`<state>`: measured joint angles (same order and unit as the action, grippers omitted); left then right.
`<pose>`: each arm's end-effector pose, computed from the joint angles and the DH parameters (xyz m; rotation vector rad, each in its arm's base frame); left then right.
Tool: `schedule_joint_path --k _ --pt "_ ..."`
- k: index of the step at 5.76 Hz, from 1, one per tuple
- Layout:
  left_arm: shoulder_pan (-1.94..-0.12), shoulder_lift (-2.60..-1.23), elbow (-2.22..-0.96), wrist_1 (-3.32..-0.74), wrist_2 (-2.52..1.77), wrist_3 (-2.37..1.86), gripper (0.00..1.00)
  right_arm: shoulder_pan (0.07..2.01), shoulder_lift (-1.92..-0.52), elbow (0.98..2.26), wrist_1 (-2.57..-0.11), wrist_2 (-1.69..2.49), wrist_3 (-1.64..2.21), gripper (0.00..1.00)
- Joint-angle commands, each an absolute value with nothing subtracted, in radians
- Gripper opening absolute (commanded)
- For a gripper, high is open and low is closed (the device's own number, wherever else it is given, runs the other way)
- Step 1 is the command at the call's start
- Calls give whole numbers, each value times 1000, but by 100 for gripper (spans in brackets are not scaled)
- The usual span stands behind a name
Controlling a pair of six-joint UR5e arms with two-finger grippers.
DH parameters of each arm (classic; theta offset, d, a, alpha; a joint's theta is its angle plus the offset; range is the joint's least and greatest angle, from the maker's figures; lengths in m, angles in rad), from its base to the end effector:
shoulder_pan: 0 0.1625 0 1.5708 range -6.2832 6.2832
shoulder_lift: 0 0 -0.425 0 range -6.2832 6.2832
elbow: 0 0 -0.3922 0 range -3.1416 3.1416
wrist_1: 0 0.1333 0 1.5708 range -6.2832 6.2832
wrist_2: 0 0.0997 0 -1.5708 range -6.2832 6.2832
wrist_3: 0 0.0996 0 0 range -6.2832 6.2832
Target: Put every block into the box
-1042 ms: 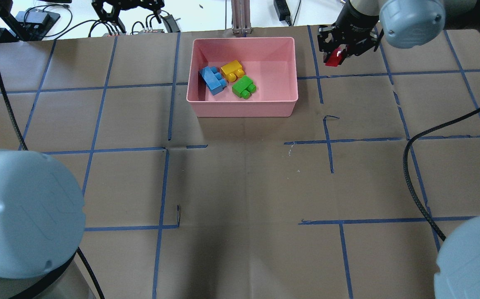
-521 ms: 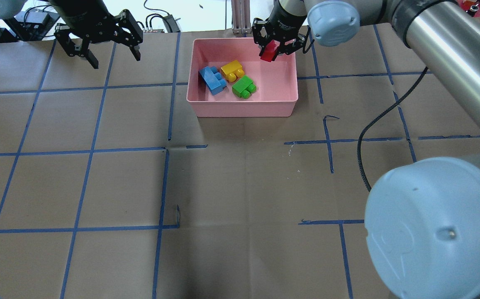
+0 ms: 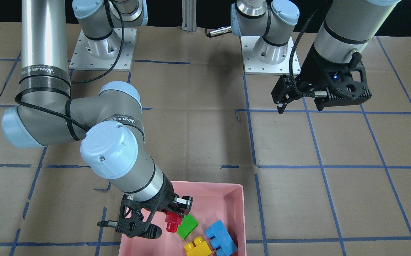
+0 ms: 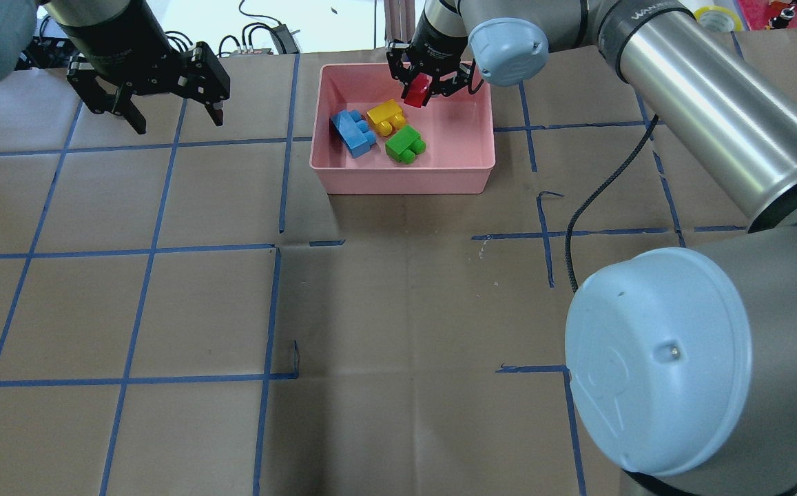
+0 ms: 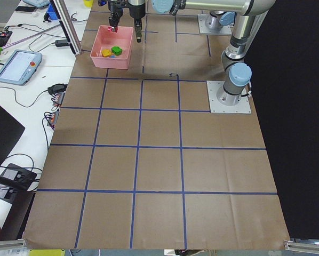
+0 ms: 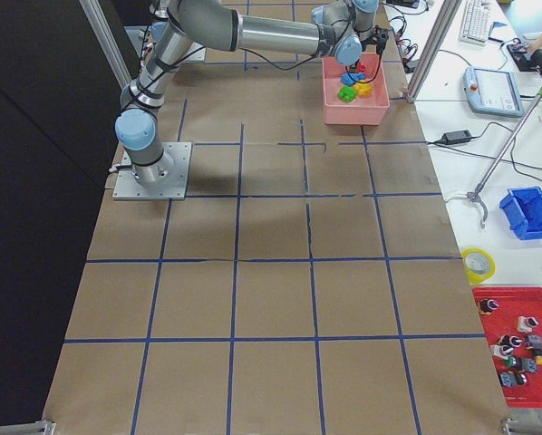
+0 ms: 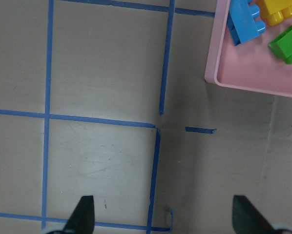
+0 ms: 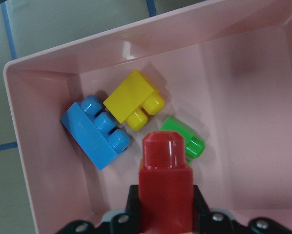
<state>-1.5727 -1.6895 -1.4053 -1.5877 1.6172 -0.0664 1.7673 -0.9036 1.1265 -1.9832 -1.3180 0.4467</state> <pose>-0.1297 -0.5445 0.5064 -0.1009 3.0942 -0.0487 0.3039 -0.7160 0.3337 0.3202 2.8214 -0.1420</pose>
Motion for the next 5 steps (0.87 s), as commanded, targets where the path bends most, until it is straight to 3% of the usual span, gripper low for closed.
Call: schedule_joint_path --k 1,3,5 --pt "-1594 -1669 -1428 -1585 1625 -64 98 1767 -907 1126 -1971 -1322 431 99" --pt "-1579 -1663 -1430 -1585 1623 -61 97 1766 -923 1130 -1951 -1324 408 100" --pt "-1554 -1660 -1431 -1592 1573 -45 95 1735 -1042 1175 -1731 -1442 219 100"
